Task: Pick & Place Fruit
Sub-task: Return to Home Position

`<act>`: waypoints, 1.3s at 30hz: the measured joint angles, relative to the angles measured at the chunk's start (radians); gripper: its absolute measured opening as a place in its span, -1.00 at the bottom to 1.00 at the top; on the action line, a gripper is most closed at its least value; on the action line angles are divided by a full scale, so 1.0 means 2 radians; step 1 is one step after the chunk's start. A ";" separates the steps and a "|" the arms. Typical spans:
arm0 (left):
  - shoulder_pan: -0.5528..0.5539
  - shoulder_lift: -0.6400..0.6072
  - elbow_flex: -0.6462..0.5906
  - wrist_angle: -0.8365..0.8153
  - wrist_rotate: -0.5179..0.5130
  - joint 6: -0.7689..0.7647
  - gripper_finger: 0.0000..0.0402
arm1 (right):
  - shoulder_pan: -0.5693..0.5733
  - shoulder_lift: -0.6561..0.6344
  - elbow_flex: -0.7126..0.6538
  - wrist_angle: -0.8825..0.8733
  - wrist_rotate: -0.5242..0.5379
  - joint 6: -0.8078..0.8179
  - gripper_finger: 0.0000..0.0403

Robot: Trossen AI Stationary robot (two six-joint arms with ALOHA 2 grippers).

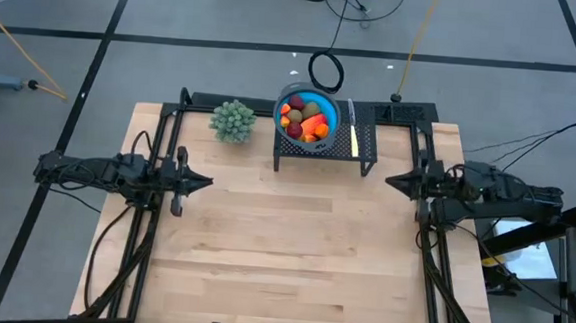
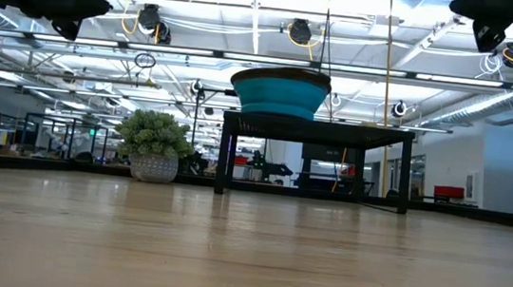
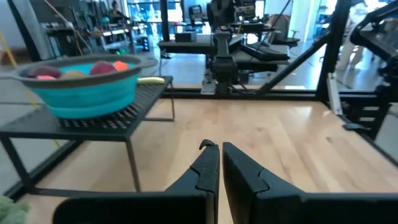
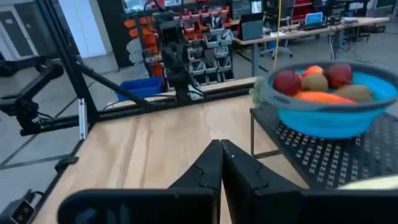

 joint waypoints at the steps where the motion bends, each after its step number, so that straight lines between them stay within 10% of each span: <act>1: 0.000 0.000 0.000 0.001 -0.004 0.005 -0.91 | 0.000 -0.007 -0.011 0.012 0.000 -0.001 -1.00; 39: 0.001 0.003 -0.091 0.134 0.020 0.021 -0.91 | 0.000 -0.141 -0.247 0.114 0.000 0.042 -1.00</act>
